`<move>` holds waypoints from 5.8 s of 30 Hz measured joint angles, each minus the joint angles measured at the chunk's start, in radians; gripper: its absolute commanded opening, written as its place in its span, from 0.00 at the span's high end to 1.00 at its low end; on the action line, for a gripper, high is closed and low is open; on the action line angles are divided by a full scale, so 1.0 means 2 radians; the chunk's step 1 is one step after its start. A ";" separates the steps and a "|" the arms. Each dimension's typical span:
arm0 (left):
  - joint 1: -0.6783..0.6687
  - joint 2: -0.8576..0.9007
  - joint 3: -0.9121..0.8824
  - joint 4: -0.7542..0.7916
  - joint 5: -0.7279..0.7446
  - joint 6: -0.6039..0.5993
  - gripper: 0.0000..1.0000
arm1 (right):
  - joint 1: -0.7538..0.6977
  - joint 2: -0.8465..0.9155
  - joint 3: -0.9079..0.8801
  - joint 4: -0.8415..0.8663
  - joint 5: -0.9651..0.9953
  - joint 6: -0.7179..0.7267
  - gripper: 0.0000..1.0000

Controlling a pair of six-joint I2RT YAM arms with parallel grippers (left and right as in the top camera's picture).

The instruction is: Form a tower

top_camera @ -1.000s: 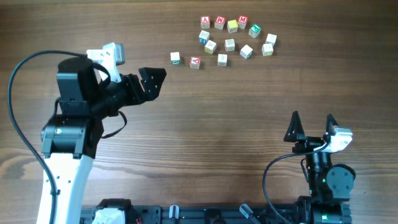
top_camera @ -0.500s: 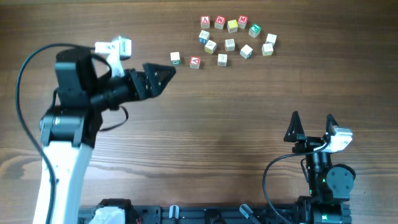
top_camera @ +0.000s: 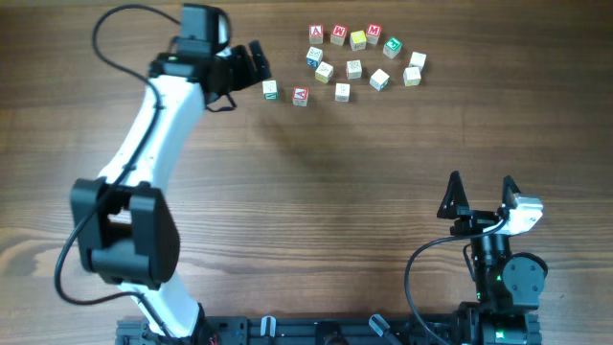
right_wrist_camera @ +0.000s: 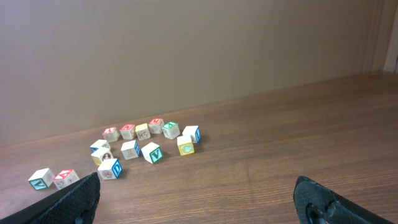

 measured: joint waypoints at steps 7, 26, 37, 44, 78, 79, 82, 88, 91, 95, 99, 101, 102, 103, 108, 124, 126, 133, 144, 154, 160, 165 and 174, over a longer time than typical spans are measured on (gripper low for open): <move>-0.048 0.044 0.001 0.054 -0.113 -0.020 0.03 | 0.000 0.000 0.000 0.000 0.000 0.000 0.00; -0.048 0.148 0.001 0.122 -0.101 -0.015 0.15 | 0.000 0.000 0.000 0.000 0.000 0.000 0.00; -0.051 0.168 0.009 0.103 -0.102 0.059 0.70 | 0.000 0.000 0.000 0.000 0.000 0.000 0.00; -0.055 0.161 0.016 0.062 -0.101 0.064 0.81 | 0.000 0.000 0.000 0.000 0.000 0.000 0.00; -0.275 0.109 0.012 -0.054 -0.177 -0.072 0.77 | 0.000 0.000 0.000 0.000 0.000 0.000 0.00; -0.273 0.114 0.012 -0.049 -0.180 -0.073 0.76 | 0.000 0.000 0.000 0.000 0.000 0.000 0.00; -0.269 0.129 0.012 -0.037 -0.189 -0.073 0.74 | 0.000 0.000 0.000 0.000 0.000 0.000 0.00; -0.259 0.147 0.012 -0.023 -0.195 -0.075 0.70 | 0.000 0.000 0.000 0.000 0.000 0.000 0.00; -0.244 0.147 0.012 -0.023 -0.195 -0.075 0.69 | 0.000 0.000 0.000 0.000 0.000 0.000 0.00; -0.234 0.147 0.012 -0.027 -0.195 -0.075 0.71 | 0.000 0.000 0.000 0.000 0.000 0.000 0.00; -0.234 0.147 0.012 -0.030 -0.189 -0.075 0.66 | 0.000 0.000 0.000 0.000 0.000 0.000 0.00; -0.234 0.147 0.012 -0.036 -0.182 -0.075 0.66 | 0.000 0.000 0.000 0.000 0.000 0.000 0.00; -0.234 0.147 0.012 -0.036 -0.177 -0.072 0.66 | 0.000 0.000 0.000 0.000 0.000 0.000 0.00; -0.234 0.147 0.012 -0.036 -0.170 -0.063 0.65 | 0.000 0.000 0.000 0.000 0.000 0.000 0.00; -0.234 0.147 0.012 -0.036 -0.157 -0.046 0.65 | 0.000 0.000 0.000 0.000 0.000 0.000 0.00; -0.234 0.147 0.012 -0.034 -0.150 -0.014 0.19 | 0.000 0.000 0.000 0.000 0.000 0.000 0.00; -0.234 0.147 0.012 -0.034 -0.150 -0.014 0.00 | 0.000 0.000 0.000 0.000 0.000 0.000 0.00; -0.234 0.147 0.012 -0.035 -0.149 -0.014 0.00 | 0.000 0.000 0.000 0.000 0.000 0.000 0.00; -0.234 0.131 0.012 -0.184 -0.118 -0.014 0.00 | 0.000 0.000 0.000 0.000 0.000 0.000 0.00; -0.234 -0.071 0.010 -0.280 -0.157 -0.022 0.00 | 0.000 0.000 0.000 0.000 0.000 0.000 0.00; -0.234 -0.140 -0.006 -0.343 -0.248 -0.072 0.00 | 0.000 0.000 0.000 0.000 0.000 0.000 0.00; -0.220 -0.254 -0.111 -0.340 -0.286 -0.113 0.00 | 0.000 0.000 0.000 0.000 0.000 0.000 0.00; 0.108 -0.449 -0.224 -0.307 -0.261 -0.141 0.00 | -0.001 0.000 0.000 0.000 -0.002 0.000 0.00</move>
